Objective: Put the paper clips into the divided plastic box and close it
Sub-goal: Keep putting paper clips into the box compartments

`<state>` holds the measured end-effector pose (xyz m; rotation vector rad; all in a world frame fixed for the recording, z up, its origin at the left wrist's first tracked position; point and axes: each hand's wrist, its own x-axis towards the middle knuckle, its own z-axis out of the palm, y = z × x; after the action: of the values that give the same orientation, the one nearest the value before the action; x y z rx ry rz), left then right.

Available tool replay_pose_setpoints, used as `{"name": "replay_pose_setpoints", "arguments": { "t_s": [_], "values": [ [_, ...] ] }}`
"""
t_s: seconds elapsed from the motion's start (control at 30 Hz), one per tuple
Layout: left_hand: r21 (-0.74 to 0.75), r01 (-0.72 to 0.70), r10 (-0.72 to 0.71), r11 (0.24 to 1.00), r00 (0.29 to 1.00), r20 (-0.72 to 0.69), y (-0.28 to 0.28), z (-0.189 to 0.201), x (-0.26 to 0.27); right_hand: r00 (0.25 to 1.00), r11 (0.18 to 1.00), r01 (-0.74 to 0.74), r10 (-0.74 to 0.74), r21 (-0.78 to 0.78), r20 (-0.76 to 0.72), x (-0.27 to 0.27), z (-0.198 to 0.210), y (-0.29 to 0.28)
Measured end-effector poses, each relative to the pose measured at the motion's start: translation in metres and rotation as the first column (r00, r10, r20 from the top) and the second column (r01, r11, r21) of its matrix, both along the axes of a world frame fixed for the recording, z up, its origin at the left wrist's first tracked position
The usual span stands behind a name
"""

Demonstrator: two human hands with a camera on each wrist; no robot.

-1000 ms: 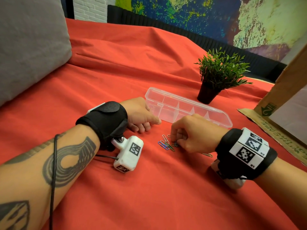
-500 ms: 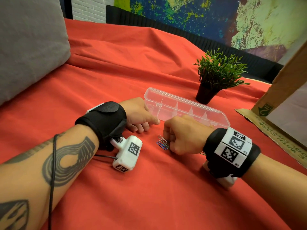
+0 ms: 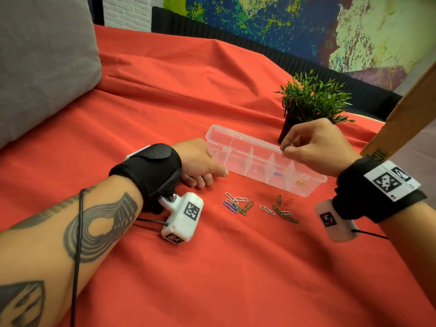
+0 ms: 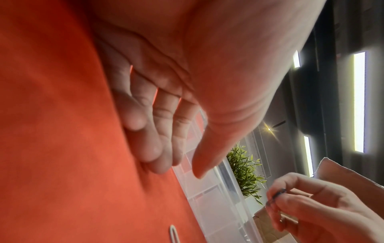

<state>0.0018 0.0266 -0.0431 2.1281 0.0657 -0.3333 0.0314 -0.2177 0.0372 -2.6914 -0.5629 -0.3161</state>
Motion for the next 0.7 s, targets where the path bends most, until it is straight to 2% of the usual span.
{"name": "replay_pose_setpoints", "arguments": {
  "t_s": [0.1,0.2,0.27,0.37,0.47,0.53,0.6,0.7],
  "values": [
    [0.000,-0.003,0.003,1.000,1.000,0.002,0.000,-0.001,0.000,0.993,0.991,0.116,-0.114,-0.059,0.042,0.014,-0.004,-0.011],
    [0.004,-0.002,0.002,1.000,1.000,0.002,0.000,0.000,0.000,0.989,0.976,0.146,-0.148,-0.159,0.000,0.026,-0.015,-0.020],
    [0.005,-0.001,0.001,1.000,1.000,0.003,0.001,-0.001,0.000,0.991,0.980,0.129,-0.133,-0.150,-0.015,0.029,-0.019,-0.024],
    [0.010,-0.001,0.001,1.000,1.000,0.008,0.001,-0.001,0.001,0.989,0.995,0.094,-0.089,-0.037,0.117,0.020,-0.017,-0.020],
    [0.008,0.002,-0.002,1.000,1.000,0.003,0.001,-0.001,0.002,0.985,0.998,-0.063,0.065,-0.016,0.162,-0.002,-0.015,-0.002],
    [0.006,0.000,0.000,1.000,1.000,0.001,0.000,-0.002,0.002,0.974,0.972,-0.214,0.219,-0.096,0.054,-0.022,-0.019,0.015],
    [0.009,-0.003,0.003,1.000,1.000,0.004,0.000,-0.002,0.002,0.937,0.918,-0.347,0.329,-0.195,-0.116,-0.043,-0.026,0.032],
    [-0.003,-0.004,0.004,1.000,1.000,0.007,0.000,-0.002,0.002,0.885,0.844,-0.446,0.367,-0.299,-0.286,-0.062,-0.037,0.051]
  ]
}}
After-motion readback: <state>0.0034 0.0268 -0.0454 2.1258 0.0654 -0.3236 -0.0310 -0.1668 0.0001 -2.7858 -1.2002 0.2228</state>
